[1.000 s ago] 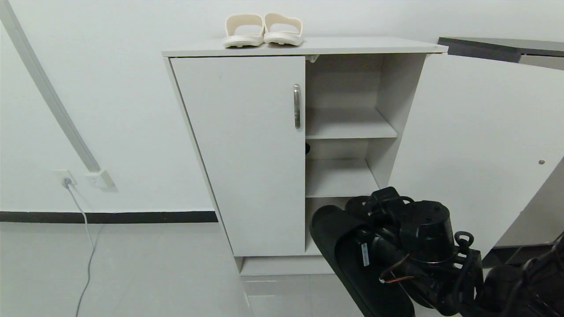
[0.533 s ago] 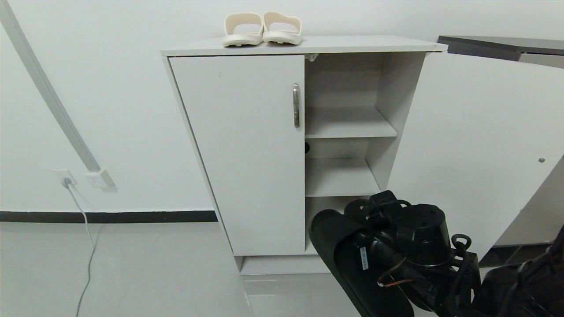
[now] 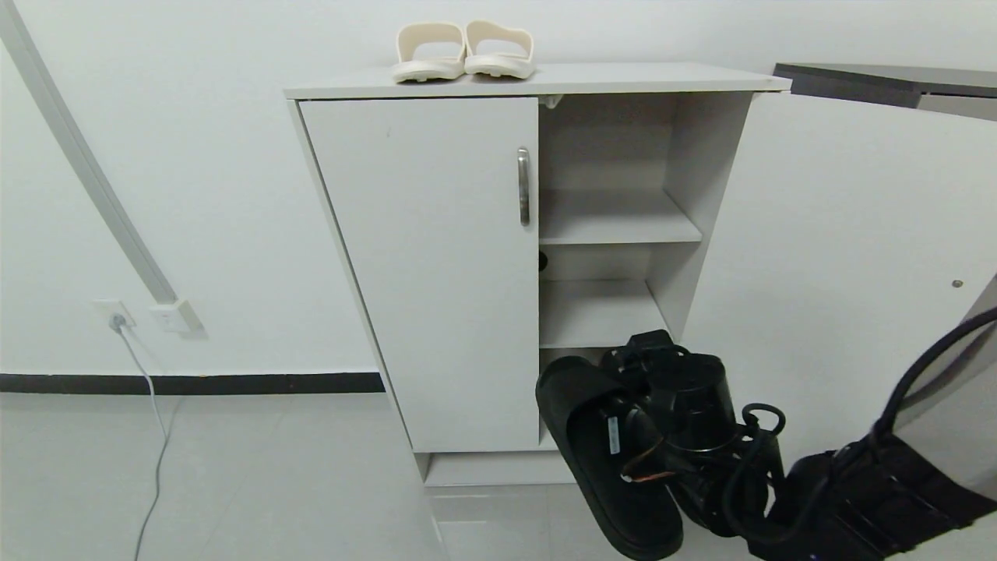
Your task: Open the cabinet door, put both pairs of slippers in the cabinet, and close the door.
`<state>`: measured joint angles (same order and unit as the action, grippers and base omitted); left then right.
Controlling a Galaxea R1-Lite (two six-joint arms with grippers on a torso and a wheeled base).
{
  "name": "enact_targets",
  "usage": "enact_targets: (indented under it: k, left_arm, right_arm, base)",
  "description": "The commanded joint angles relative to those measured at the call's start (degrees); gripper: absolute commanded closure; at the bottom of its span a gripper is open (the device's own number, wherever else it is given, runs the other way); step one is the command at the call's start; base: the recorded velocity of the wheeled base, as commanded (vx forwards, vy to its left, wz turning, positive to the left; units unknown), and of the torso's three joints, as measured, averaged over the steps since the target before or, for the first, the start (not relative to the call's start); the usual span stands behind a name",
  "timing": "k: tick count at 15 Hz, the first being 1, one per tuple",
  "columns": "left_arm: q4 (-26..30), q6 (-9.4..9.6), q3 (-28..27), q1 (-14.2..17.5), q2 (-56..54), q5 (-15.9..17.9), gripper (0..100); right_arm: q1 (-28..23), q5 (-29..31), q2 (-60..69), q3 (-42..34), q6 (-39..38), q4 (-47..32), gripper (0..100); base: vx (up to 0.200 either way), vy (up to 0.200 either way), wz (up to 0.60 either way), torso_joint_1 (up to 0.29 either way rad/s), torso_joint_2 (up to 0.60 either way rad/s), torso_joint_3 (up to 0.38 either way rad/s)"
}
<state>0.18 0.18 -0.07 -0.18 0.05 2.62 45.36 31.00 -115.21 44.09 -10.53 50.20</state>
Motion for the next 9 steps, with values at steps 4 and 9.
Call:
enact_targets:
  k: [4, 9]
  left_arm:
    - [0.0, -0.01, 0.0, 0.0, 0.1, -0.1, 100]
    - [0.0, -0.01, 0.0, 0.0, 0.1, -0.1, 100]
  right_arm:
    - [2.0, 9.8, -9.8, 9.3, -4.3, -2.9, 100]
    - [1.7, 10.7, -9.9, 9.7, -4.5, -2.7, 100]
  base:
    - [0.000, 0.000, 0.00, 0.000, 0.00, 0.000]
    - [0.000, -0.160, 0.00, 0.000, 0.00, 0.003]
